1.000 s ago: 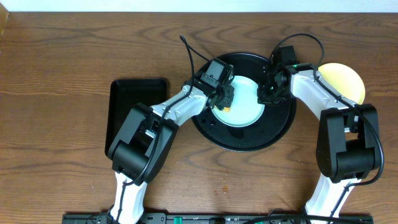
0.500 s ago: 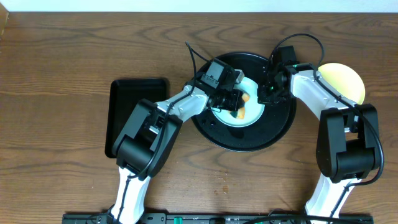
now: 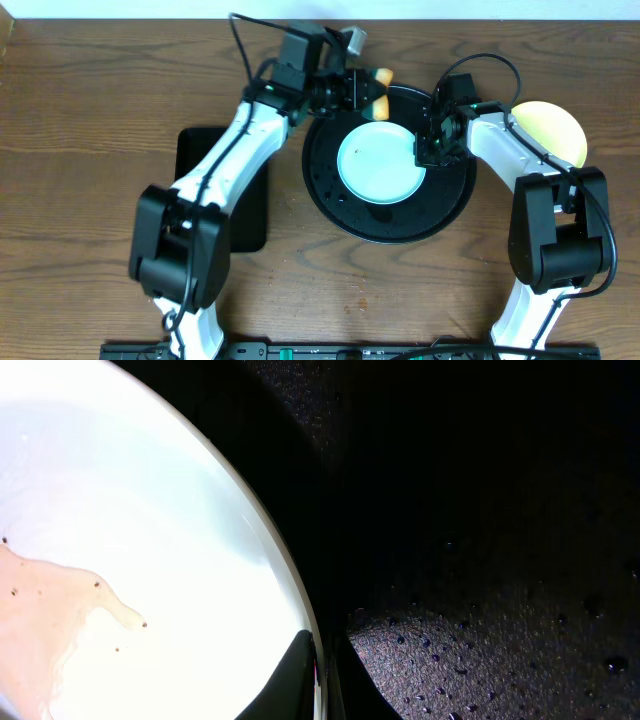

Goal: Clean dirty plates on tray and stack at the side
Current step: 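Rub the sponge across the plate center while the right gripper holds the rim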

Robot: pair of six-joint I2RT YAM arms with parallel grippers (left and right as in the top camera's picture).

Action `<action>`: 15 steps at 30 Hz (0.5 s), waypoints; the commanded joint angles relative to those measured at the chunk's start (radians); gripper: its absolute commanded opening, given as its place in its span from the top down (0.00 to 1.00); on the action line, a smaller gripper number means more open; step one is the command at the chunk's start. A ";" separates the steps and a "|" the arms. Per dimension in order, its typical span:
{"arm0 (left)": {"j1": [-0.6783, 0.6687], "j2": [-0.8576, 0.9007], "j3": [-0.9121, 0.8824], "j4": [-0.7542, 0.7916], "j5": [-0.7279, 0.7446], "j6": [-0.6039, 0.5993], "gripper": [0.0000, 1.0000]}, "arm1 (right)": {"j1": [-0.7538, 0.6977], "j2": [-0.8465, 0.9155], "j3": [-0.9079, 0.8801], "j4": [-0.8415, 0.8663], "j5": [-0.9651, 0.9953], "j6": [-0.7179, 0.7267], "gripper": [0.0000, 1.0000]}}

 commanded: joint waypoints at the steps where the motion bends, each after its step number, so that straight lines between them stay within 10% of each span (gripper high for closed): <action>1: -0.023 0.014 -0.003 -0.129 -0.109 0.085 0.93 | 0.004 0.000 -0.008 0.003 0.010 0.001 0.95; 6: -0.062 0.055 -0.008 -0.297 -0.299 0.146 0.93 | 0.004 0.000 -0.008 0.003 0.010 0.001 0.95; 15: -0.063 0.170 -0.006 -0.254 -0.156 0.107 0.92 | 0.004 0.000 -0.008 0.003 0.010 0.001 0.96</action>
